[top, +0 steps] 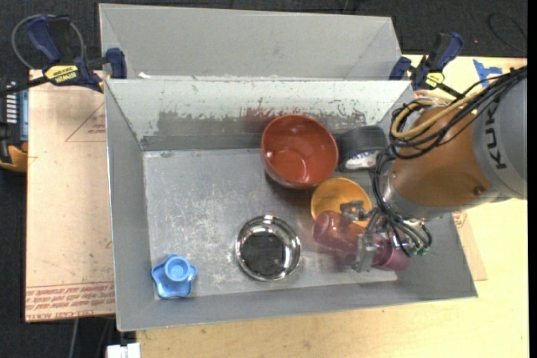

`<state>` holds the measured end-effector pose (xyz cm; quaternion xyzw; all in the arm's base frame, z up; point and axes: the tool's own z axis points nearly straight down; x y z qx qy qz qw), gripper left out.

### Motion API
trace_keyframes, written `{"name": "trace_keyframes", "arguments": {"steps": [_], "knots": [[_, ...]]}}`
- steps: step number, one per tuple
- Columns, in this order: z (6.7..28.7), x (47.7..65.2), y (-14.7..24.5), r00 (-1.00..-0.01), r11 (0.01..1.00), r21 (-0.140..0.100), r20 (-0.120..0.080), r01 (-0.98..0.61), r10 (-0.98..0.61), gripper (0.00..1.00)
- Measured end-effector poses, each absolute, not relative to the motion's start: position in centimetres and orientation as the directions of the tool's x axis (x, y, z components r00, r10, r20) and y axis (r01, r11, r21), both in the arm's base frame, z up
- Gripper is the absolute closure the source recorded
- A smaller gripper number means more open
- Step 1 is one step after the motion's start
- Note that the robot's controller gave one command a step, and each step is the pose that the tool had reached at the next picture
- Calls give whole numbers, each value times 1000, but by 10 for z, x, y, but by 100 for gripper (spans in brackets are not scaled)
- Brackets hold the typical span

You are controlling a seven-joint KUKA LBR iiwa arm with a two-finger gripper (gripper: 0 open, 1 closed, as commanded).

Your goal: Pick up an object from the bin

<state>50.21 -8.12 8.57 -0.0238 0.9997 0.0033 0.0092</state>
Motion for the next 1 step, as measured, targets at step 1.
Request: {"name": "trace_keyframes", "arguments": {"steps": [1], "knots": [[311, 501, -67, -999, 999, 4, -24, -42, -42, 100]]}}
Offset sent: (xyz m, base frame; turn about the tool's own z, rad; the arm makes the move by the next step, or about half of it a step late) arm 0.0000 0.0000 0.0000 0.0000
